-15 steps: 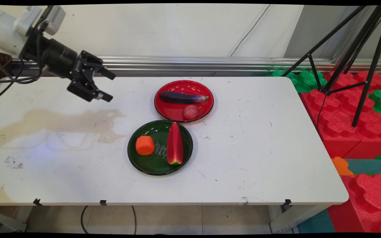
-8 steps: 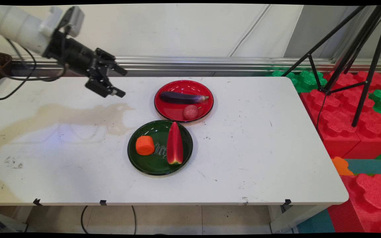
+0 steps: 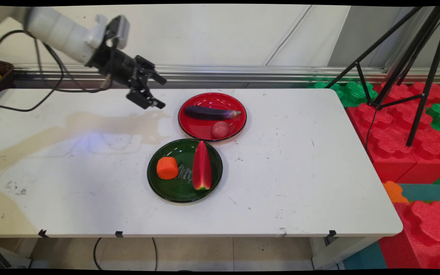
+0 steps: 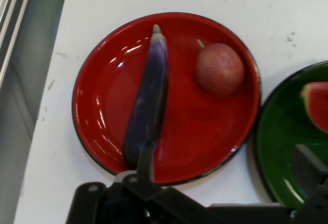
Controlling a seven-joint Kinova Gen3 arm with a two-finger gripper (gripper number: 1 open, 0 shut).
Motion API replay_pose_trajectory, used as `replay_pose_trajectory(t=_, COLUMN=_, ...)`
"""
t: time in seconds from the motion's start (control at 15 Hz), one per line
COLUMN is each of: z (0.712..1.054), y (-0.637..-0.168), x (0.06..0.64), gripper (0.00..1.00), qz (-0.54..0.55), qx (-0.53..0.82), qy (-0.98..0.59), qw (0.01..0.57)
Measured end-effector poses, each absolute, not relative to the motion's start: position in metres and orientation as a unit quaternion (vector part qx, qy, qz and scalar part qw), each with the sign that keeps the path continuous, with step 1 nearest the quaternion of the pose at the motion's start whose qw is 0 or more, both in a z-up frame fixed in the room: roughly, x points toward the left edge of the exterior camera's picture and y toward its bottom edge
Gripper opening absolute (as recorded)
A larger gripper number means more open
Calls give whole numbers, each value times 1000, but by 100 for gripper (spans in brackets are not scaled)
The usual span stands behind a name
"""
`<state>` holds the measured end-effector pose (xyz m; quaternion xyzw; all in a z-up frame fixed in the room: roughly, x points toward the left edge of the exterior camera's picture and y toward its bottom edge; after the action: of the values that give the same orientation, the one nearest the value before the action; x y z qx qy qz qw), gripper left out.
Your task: Pick up the eggplant from the red plate
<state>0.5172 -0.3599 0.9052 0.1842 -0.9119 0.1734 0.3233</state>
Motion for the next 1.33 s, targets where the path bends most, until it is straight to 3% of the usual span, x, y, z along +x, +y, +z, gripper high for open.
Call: replay_pose_trajectory(t=1.33, z=825, y=-482, x=461, gripper=100, qz=160, qx=160, qy=-930, qw=290)
